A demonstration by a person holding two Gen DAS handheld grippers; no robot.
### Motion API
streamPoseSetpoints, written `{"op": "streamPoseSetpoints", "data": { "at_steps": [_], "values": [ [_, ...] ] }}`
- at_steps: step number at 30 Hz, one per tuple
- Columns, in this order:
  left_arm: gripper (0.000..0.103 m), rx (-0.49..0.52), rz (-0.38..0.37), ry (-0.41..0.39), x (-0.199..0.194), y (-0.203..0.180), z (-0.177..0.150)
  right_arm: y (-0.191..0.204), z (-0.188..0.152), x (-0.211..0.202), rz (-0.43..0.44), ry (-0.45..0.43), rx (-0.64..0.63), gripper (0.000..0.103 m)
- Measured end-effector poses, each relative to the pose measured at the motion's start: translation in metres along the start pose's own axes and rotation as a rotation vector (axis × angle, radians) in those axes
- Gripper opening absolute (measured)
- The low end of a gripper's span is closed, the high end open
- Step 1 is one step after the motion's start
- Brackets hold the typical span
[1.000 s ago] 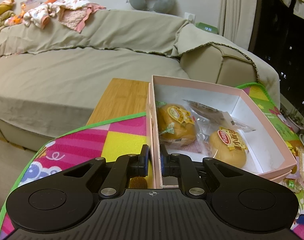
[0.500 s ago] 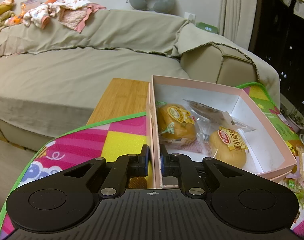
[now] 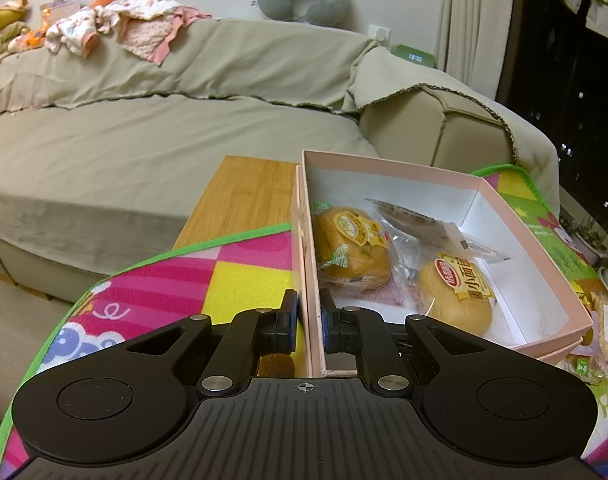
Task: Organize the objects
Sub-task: 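Lower the right gripper onto the brown swirl lollipop and grasp it, then carry the lollipop with the right gripper and drop it into the box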
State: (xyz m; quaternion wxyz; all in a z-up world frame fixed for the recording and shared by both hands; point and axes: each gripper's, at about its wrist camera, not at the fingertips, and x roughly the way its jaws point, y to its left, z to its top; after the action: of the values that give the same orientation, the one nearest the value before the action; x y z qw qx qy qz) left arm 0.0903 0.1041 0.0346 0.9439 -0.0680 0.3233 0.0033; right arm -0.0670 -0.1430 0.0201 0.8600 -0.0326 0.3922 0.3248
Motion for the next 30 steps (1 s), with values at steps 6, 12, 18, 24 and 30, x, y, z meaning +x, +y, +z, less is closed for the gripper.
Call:
{"op": "streamPoseSetpoints", "data": {
  "at_steps": [6, 12, 18, 24, 30],
  "values": [
    [0.013, 0.001, -0.001, 0.001, 0.0, 0.0, 0.0, -0.007, 0.014, 0.014, -0.113, -0.011, 0.024, 0.081],
    [0.013, 0.0, -0.001, 0.0, 0.0, 0.0, 0.0, 0.008, 0.011, 0.028, -0.213, 0.019, -0.064, 0.059],
    [0.013, -0.002, -0.003, 0.0, -0.001, -0.001, 0.001, 0.015, 0.011, 0.007, -0.224, 0.055, -0.101, 0.053],
    [0.013, -0.005, -0.006, 0.0, -0.001, -0.002, 0.001, 0.014, 0.038, -0.041, -0.232, -0.01, -0.079, 0.053],
    [0.014, -0.016, -0.01, -0.001, -0.002, -0.003, 0.001, 0.02, 0.104, -0.097, -0.283, -0.196, -0.114, 0.053]
  ]
}}
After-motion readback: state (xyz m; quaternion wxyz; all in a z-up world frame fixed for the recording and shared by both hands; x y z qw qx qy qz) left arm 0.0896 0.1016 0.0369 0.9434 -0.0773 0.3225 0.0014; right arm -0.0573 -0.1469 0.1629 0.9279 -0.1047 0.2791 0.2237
